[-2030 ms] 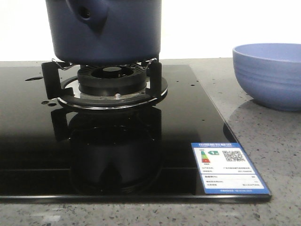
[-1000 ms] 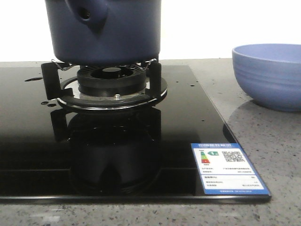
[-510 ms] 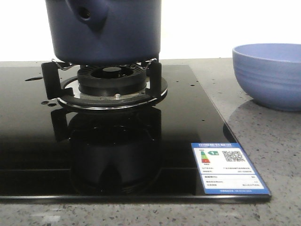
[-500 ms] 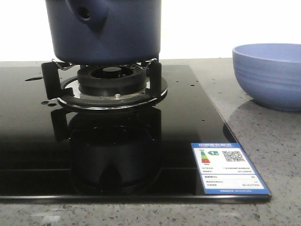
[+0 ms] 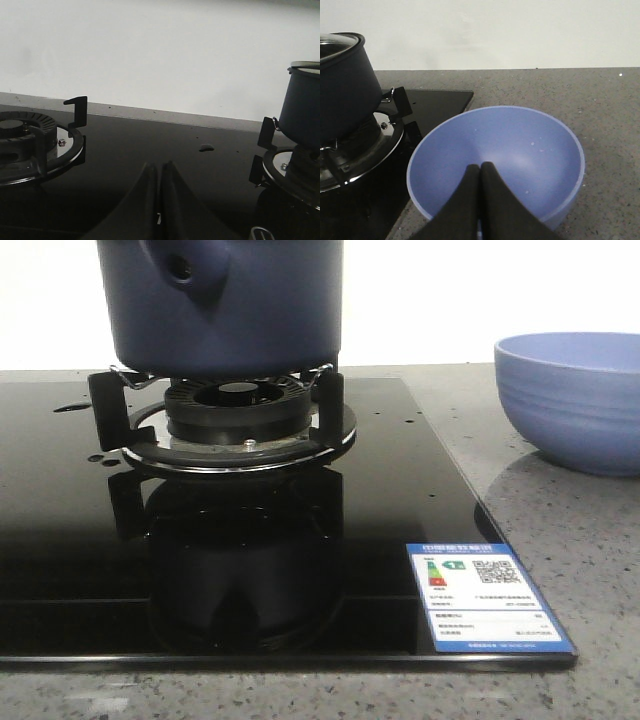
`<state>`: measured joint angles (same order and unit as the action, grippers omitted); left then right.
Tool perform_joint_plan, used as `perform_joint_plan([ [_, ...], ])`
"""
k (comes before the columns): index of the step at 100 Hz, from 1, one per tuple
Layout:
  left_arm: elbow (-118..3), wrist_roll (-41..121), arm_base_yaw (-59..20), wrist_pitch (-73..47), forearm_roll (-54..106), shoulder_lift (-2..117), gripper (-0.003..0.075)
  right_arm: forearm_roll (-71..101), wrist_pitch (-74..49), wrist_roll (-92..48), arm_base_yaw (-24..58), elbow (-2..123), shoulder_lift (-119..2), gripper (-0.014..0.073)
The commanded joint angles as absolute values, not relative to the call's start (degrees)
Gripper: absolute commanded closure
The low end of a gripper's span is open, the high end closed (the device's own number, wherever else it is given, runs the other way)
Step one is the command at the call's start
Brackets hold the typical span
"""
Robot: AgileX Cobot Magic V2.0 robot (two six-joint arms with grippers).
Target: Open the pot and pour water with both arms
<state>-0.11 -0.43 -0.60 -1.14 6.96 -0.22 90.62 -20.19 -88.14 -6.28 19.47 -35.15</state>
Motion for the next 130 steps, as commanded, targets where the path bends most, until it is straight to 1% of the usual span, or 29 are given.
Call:
perform_joint_plan([
  [1, 1.8, -1.1, -1.0, 2.8, 7.1, -1.9, 0.0741, 92.8, -20.5, -88.8, -6.6, 21.0, -35.0, 0.0655],
  [20, 1.8, -1.1, -1.0, 2.8, 7.1, -1.9, 0.0741, 92.8, -20.2, -88.8, -6.7, 21.0, -35.0, 0.0655],
  [37, 1.8, -1.1, -1.0, 2.8, 7.1, -1.9, 0.0741, 98.8, -18.2, -88.8, -6.7, 21.1, -35.0, 0.0655],
  [42, 1.8, -1.1, -1.0, 2.8, 7.1, -1.9, 0.0741, 96.2, -17.9, -88.8, -6.7, 21.8, -35.0, 0.0655],
  [48, 1.8, -1.1, -1.0, 2.8, 7.1, -1.9, 0.0741, 86.3, -17.6, -85.4, -6.7, 23.3, -35.0, 0.0655],
  [55, 1.8, -1.1, -1.0, 2.8, 7.1, -1.9, 0.0741, 70.5, -14.9, -69.4, -6.7, 25.5, -35.5, 0.0655],
  [56, 1.8, -1.1, -1.0, 2.8, 7.1, -1.9, 0.0741, 68.7, -14.1, -65.5, -6.7, 25.7, -35.5, 0.0655],
  [69, 1.8, -1.1, -1.0, 2.8, 7.1, -1.9, 0.0741, 29.5, -10.2, -29.6, -6.7, 27.5, -36.2, 0.0655],
  [75, 1.8, -1.1, -1.0, 2.8, 7.1, -1.9, 0.0741, 9.5, -9.2, -10.0, -6.7, 27.4, -36.2, 0.0655],
  [79, 1.8, -1.1, -1.0, 2.8, 7.1, -1.9, 0.0741, 0.0, -9.6, 1.4, -6.7, 27.3, -35.4, 0.0655],
  [82, 1.8, -1.1, -1.0, 2.8, 7.1, -1.9, 0.0741, -6.5, -10.0, 6.3, -6.7, 27.3, -34.5, 0.0655],
  [84, 1.8, -1.1, -1.0, 2.8, 7.1, -1.9, 0.0741, -8.0, -10.1, 8.3, -6.7, 27.3, -33.8, 0.0655],
  [93, 1.8, -1.1, -1.0, 2.8, 7.1, -1.9, 0.0741, -9.7, -8.8, 8.6, -6.7, 26.1, -30.4, 0.0655],
  [103, 1.8, -1.1, -1.0, 2.8, 7.1, -1.9, 0.0741, -10.6, -4.3, 8.6, -6.7, 22.2, -26.6, 0.0655],
  [119, 1.8, -1.1, -1.0, 2.8, 7.1, -1.9, 0.0741, -7.8, 4.6, 8.6, -6.7, 11.9, -20.4, 0.0655],
  [130, 1.8, -1.1, -1.0, 2.8, 7.1, -1.9, 0.0741, -6.5, 6.5, 8.6, -6.7, 5.5, -15.3, 0.0655],
])
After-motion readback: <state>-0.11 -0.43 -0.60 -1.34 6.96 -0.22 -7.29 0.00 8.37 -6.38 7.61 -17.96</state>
